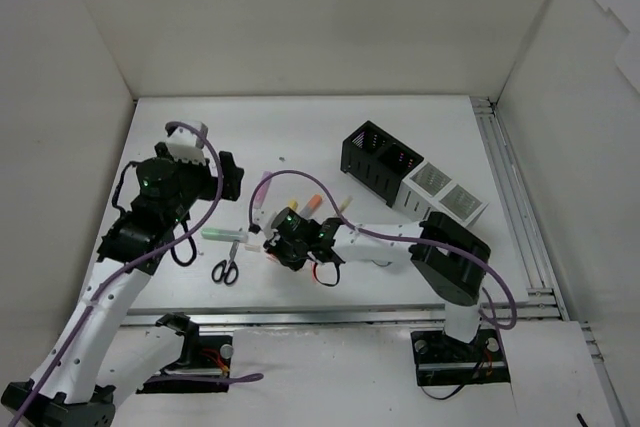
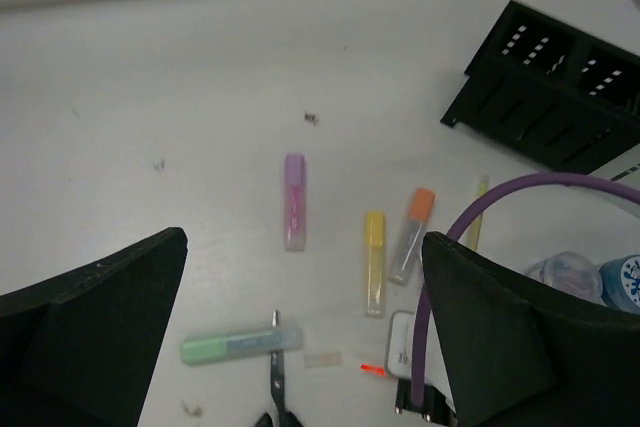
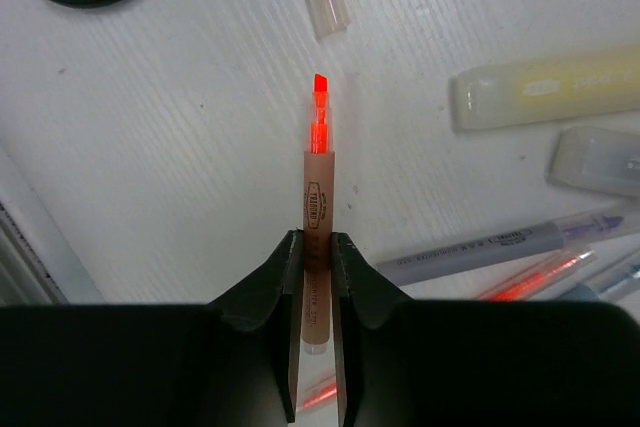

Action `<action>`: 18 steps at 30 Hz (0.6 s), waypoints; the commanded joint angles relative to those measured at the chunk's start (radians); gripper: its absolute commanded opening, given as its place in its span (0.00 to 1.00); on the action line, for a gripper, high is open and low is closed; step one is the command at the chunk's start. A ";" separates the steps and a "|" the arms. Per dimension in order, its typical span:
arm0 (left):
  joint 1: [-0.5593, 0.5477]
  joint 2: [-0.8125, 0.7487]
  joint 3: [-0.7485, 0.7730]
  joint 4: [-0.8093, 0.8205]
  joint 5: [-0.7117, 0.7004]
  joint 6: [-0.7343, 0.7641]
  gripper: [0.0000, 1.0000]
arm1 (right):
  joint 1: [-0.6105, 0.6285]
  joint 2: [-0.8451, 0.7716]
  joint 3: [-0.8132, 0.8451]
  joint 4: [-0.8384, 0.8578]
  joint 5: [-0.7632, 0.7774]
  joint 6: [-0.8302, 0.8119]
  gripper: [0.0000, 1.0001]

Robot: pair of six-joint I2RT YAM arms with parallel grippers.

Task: Sort the stationery into containers
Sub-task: Pick up the pen from the center of the board.

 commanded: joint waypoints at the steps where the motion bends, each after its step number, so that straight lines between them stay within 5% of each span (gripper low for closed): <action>1: -0.004 0.091 0.188 0.108 0.174 0.224 1.00 | -0.003 -0.193 0.000 0.084 -0.016 -0.005 0.00; 8: 0.028 0.281 0.526 0.067 0.446 0.492 0.99 | -0.109 -0.425 -0.087 0.180 0.009 0.147 0.00; 10: 0.028 0.333 0.590 -0.051 0.545 0.641 1.00 | -0.135 -0.503 -0.123 0.157 0.048 0.167 0.00; 18: 0.103 0.445 0.445 -0.318 0.716 1.118 0.99 | -0.302 -0.710 -0.228 0.016 0.257 0.190 0.00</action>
